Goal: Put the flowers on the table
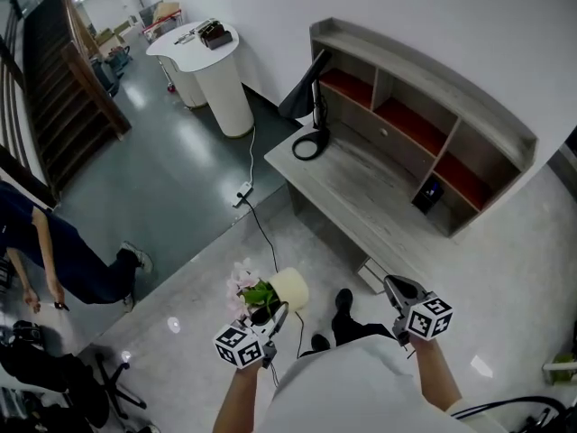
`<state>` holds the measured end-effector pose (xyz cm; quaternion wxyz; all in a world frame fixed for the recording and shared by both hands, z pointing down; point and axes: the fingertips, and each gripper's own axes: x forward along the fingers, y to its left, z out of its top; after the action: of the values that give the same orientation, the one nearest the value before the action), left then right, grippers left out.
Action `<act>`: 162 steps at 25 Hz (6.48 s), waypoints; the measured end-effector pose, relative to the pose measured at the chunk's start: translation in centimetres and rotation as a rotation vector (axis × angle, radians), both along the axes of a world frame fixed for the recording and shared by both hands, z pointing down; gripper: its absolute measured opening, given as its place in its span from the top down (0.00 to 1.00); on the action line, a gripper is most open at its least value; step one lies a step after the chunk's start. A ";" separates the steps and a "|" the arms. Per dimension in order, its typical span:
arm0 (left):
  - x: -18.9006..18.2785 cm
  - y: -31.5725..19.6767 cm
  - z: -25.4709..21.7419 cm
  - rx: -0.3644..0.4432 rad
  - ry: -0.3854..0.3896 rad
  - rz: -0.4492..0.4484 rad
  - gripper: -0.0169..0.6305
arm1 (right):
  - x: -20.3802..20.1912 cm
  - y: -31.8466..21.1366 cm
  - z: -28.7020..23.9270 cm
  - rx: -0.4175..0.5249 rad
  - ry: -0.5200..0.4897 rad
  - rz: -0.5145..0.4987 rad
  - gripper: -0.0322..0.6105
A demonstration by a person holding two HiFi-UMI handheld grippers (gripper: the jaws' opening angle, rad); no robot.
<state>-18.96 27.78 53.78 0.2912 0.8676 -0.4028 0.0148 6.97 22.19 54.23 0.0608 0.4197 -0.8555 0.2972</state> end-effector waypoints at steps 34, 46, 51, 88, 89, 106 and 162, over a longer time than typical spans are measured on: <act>1.5 -20.6 0.6 -0.018 -0.057 -0.112 0.89 | 0.5 -22.4 2.9 -0.052 -0.013 -0.172 0.92; 1.4 -27.1 1.3 -0.033 -0.095 0.008 0.89 | 0.5 -25.9 3.2 -0.074 -0.007 -0.084 0.92; 1.4 -30.9 1.9 -0.036 -0.149 0.128 0.89 | -0.5 -28.1 3.0 -0.080 -0.016 -0.014 0.92; 7.9 -47.0 8.5 0.241 -0.611 1.152 0.89 | -3.6 -30.7 5.3 -0.171 -0.067 0.633 0.92; 8.3 -47.1 8.7 0.249 -0.626 1.168 0.89 | -3.5 -30.5 5.4 -0.176 -0.068 0.642 0.92; 15.0 -51.5 13.5 0.308 -0.831 1.289 0.89 | 0.0 -34.8 6.7 -0.186 -0.104 0.603 0.92; 22.4 -66.5 30.3 0.424 -1.311 1.256 0.87 | 4.6 -39.7 10.4 -0.300 -0.058 0.396 0.92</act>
<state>3.45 -38.74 84.11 -0.2203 0.7798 0.0619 0.5827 11.53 -17.51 64.68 0.0385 0.5567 -0.7041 0.4390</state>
